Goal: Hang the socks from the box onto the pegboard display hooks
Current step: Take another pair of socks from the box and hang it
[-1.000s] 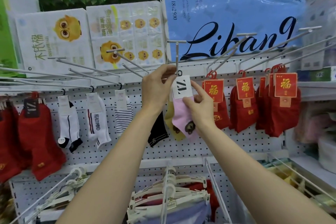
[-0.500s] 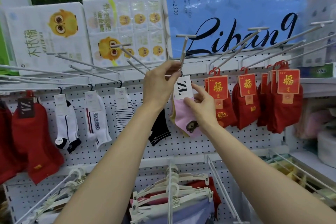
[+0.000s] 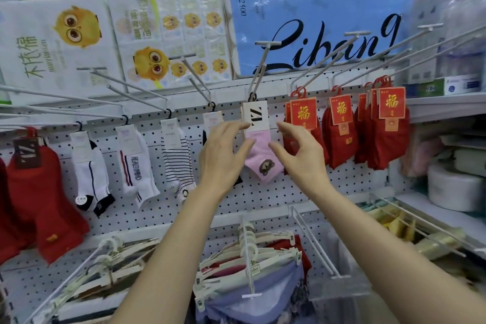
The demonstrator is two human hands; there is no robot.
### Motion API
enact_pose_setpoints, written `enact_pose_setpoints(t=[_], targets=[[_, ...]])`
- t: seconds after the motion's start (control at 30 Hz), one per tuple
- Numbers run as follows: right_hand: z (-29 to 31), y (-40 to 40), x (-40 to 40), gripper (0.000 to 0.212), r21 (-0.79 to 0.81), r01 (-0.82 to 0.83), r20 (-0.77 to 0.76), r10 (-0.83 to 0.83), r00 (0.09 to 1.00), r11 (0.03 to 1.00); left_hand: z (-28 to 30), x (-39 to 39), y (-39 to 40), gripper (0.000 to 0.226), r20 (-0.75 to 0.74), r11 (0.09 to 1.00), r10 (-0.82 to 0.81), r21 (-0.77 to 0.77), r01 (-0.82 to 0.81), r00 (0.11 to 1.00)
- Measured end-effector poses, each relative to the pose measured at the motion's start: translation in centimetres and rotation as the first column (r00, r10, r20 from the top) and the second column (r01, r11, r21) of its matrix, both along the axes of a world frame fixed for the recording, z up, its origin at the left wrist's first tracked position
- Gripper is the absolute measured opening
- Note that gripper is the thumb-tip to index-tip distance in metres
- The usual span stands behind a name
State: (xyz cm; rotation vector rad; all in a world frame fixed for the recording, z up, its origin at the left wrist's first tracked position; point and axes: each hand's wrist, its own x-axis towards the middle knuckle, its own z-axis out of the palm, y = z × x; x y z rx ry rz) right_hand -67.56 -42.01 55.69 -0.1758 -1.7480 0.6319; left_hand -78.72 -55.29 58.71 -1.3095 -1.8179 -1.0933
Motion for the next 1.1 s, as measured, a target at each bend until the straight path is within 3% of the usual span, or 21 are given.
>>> enact_pose_setpoints(t=[0.17, 0.37, 0.67, 0.83, 1.1], targets=[[-1.9, -1.6, 4.4, 0.041, 0.165, 0.085, 0.012, -0.088, 0.996, 0.983, -3.3, 2.5, -2.4, 0.032, -0.034, 1.000, 0.005, 0.021, -0.004, 0.999], [-6.7, -4.2, 10.6, 0.042, 0.200, 0.070, 0.039, -0.080, 0.996, 0.977, -7.9, 7.6, -5.4, 0.037, 0.012, 1.000, -0.002, -0.022, 0.003, 1.000], [-18.1, -8.6, 20.6, 0.043, 0.015, 0.044, 0.203, -0.046, 0.978, 0.999, -19.1, 16.6, -9.4, 0.033, 0.192, 0.977, -0.131, -0.143, 0.160, 0.973], [-23.2, -10.9, 24.6, 0.043, -0.035, 0.124, 0.297, -0.108, 0.949, 0.992, -24.8, 19.4, -10.4, 0.040, 0.324, 0.946, -0.180, -0.203, 0.254, 0.929], [-32.1, -15.9, 29.0, 0.046, -0.206, 0.314, 0.467, -0.188, 0.864, 0.927, -33.8, 23.0, -12.0, 0.028, 0.551, 0.840, -0.193, -0.334, 0.427, 0.812]])
